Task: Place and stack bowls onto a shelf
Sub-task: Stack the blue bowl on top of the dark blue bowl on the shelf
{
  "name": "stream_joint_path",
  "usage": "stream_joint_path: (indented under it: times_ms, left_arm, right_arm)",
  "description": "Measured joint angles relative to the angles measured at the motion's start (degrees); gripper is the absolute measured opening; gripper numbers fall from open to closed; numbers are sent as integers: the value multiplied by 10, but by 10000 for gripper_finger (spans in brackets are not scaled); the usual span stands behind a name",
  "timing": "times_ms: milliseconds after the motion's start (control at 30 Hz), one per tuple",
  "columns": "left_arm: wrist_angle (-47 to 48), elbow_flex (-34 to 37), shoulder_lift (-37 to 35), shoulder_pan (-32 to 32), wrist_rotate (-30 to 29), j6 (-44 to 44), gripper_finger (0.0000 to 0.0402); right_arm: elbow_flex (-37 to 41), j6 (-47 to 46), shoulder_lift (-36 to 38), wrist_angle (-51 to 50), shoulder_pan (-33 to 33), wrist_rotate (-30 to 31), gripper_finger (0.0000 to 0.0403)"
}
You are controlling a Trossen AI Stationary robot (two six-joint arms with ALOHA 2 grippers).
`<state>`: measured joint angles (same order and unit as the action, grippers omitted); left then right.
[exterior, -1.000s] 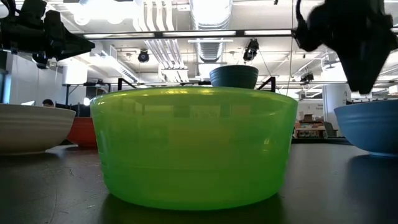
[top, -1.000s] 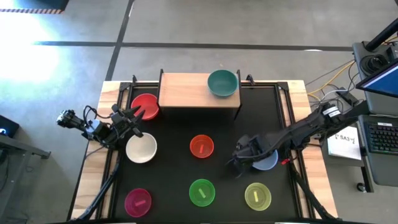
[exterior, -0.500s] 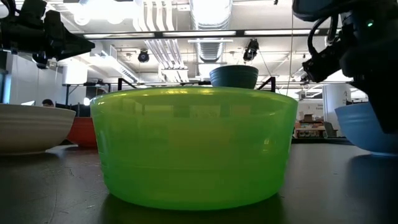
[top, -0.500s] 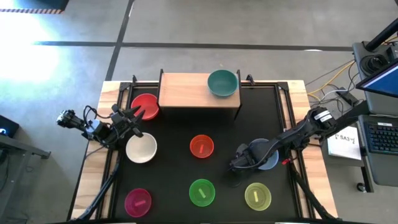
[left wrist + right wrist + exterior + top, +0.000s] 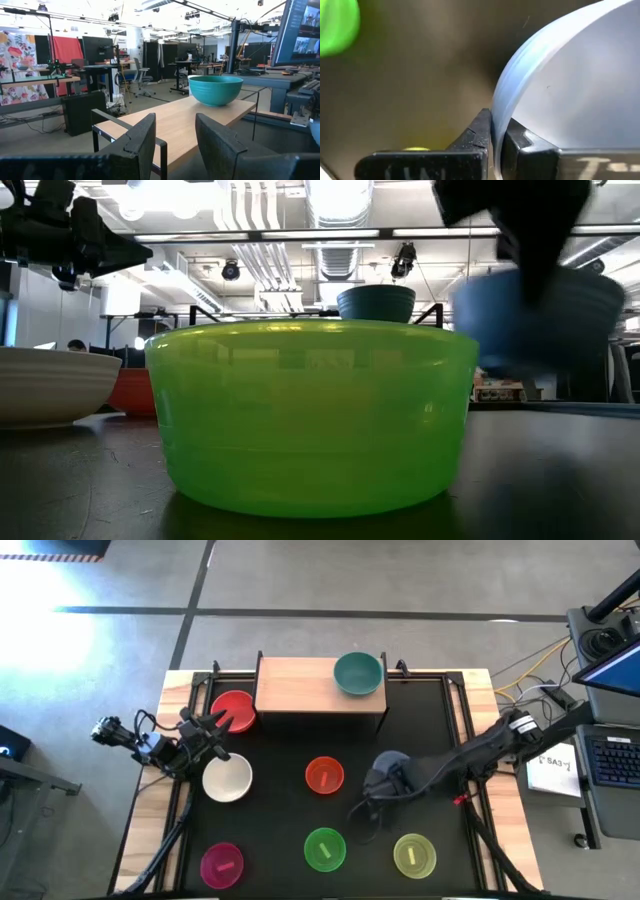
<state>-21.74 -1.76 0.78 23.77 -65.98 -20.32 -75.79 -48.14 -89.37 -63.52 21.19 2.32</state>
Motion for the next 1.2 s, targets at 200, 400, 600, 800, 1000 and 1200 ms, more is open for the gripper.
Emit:
stream_joint_path:
  times_ms: [200, 400, 600, 800, 1000, 1200]
  left_arm:
    - [1, 0, 0, 0, 0, 0, 122]
    - [1, 0, 0, 0, 0, 0, 122]
    - [0, 0, 0, 0, 0, 0, 122]
    - [-1, 0, 0, 0, 0, 0, 122]
    - [0, 0, 0, 0, 0, 0, 122]
    - [0, 0, 0, 0, 0, 0, 122]
  right_arm:
    - [-95, 75, 29, -52, -27, 122, 8]
    - [-166, 196, 49, -43, -61, 263, 8]
    - [-218, 327, 49, 20, -108, 362, 8]
    - [-210, 407, 46, 97, -196, 366, 8]
    - [-211, 387, 40, 94, -283, 318, 8]
    - [-208, 377, 23, 100, -321, 245, 9]
